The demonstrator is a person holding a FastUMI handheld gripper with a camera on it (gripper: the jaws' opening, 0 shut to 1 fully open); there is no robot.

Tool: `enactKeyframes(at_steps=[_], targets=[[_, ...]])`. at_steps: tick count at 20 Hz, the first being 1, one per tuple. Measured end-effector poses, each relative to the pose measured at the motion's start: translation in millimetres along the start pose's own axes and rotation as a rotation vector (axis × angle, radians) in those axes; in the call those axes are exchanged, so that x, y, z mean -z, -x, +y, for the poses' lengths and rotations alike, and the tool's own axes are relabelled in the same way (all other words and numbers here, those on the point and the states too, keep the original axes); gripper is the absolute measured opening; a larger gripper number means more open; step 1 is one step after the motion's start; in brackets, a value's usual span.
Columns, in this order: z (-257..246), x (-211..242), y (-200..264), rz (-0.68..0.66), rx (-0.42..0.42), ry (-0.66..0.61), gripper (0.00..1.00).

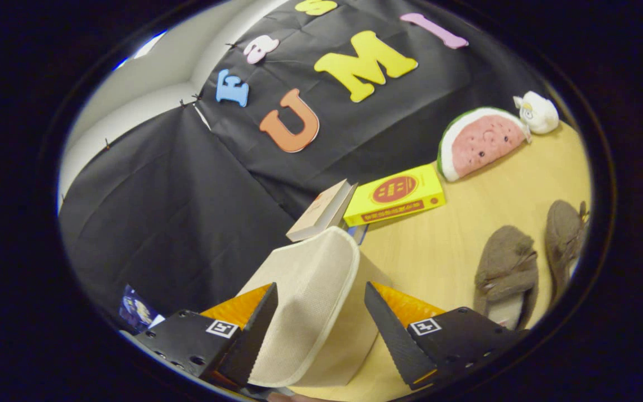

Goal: Open the storage box then place both shoes into the box .Put the left shoe in first, then the right shoe, with the right side of both shoes facing outward in a uniform manner.

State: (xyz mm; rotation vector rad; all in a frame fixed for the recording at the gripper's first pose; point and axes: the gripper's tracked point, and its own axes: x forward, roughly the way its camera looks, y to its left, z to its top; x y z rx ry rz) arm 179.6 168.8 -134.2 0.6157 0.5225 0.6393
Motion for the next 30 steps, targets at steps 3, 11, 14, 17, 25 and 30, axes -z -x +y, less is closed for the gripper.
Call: enactKeyframes(at_steps=[3,11,14,17,25,30], targets=[[-3.5,3.0,-4.1,0.039,-0.057,-0.064,0.95],[3.0,23.3,-27.7,0.163,-0.155,-0.233,0.93],[0.4,20.9,-24.2,0.166,-0.148,-0.232,0.88],[1.7,18.2,-17.8,0.209,-0.155,-0.276,0.73],[0.1,12.3,-5.9,0.276,-0.067,-0.253,0.51],[0.1,-1.8,3.4,0.268,-0.063,-0.289,0.36]])
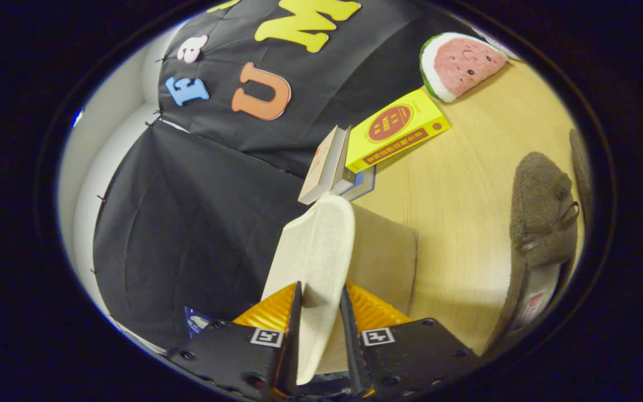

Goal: Open the storage box then place both shoes into the box .Put the left shoe in first, then the right shoe, with the right side of both shoes facing outward in a uniform manner.

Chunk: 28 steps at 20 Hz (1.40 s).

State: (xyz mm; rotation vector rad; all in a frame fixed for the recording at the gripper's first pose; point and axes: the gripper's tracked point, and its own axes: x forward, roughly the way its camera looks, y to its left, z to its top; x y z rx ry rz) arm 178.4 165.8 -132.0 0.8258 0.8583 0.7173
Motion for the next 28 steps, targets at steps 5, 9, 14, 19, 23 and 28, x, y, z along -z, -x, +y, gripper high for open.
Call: enactKeyframes(at_steps=[5,9,14,19,23,28], targets=[[3.5,-1.4,6.7,0.006,0.003,-0.007,0.28],[28.9,-6.4,13.8,0.028,-0.038,-0.030,0.07],[74.6,-15.6,21.8,0.021,-0.063,0.006,0.02],[137.0,-21.6,21.6,0.005,-0.088,0.058,0.02],[185.1,-18.2,3.2,0.008,-0.113,0.080,0.02],[235.6,-7.8,-28.2,0.019,-0.135,0.112,0.02]])
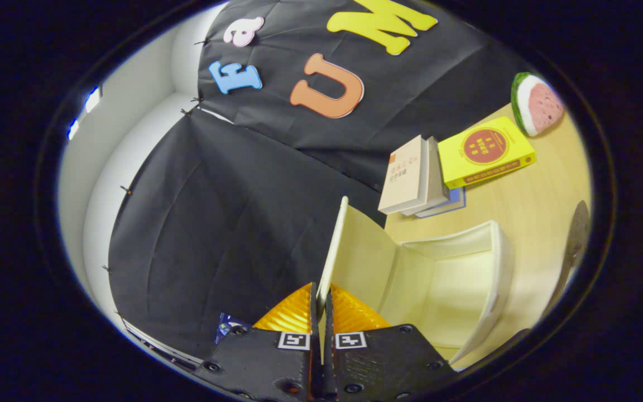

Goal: Open the storage box then place both shoes into the box .Put the left shoe in first, then the right shoe, with the right side of both shoes facing outward in a uniform manner.

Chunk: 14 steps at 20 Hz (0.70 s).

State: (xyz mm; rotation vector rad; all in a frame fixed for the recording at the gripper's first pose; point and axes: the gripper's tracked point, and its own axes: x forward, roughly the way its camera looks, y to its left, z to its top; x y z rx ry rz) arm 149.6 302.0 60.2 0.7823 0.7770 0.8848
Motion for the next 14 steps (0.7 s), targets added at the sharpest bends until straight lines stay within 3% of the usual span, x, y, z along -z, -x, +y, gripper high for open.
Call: enactKeyframes(at_steps=[10,14], targets=[[53.0,24.1,-105.3,0.053,-0.013,-0.026,0.02],[59.0,41.1,-153.3,0.079,0.003,0.020,0.08]])
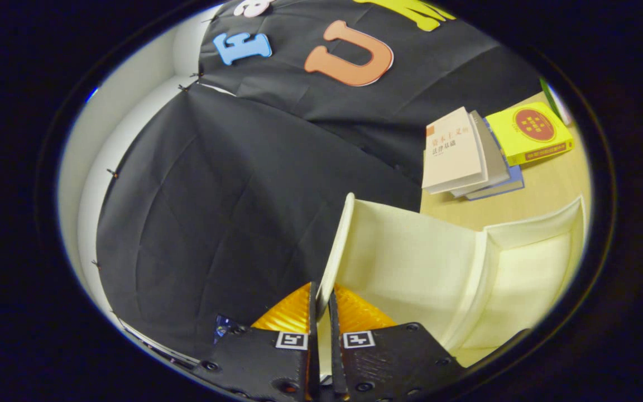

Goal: Open the storage box then place both shoes into the box .Put the left shoe in first, then the right shoe, with the right side of both shoes facing outward in a uniform manner.

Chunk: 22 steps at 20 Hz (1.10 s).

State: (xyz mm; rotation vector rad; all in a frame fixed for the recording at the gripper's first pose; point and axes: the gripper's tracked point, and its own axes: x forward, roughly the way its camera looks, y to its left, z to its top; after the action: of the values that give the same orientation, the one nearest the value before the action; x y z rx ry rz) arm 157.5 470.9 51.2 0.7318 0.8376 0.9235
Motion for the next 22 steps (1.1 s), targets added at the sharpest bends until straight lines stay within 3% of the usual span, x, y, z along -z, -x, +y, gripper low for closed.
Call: enactKeyframes(at_steps=[1,2,7,11,22], targets=[[0.8,1.9,-16.0,0.001,0.004,0.011,0.08],[0.3,6.2,-20.4,0.006,-0.002,0.023,0.14],[4.7,21.2,-47.2,0.016,-0.023,0.094,0.65],[4.2,27.3,-28.7,-0.005,-0.006,0.180,0.94],[-28.8,11.8,131.1,-0.267,0.174,0.478,0.95]])
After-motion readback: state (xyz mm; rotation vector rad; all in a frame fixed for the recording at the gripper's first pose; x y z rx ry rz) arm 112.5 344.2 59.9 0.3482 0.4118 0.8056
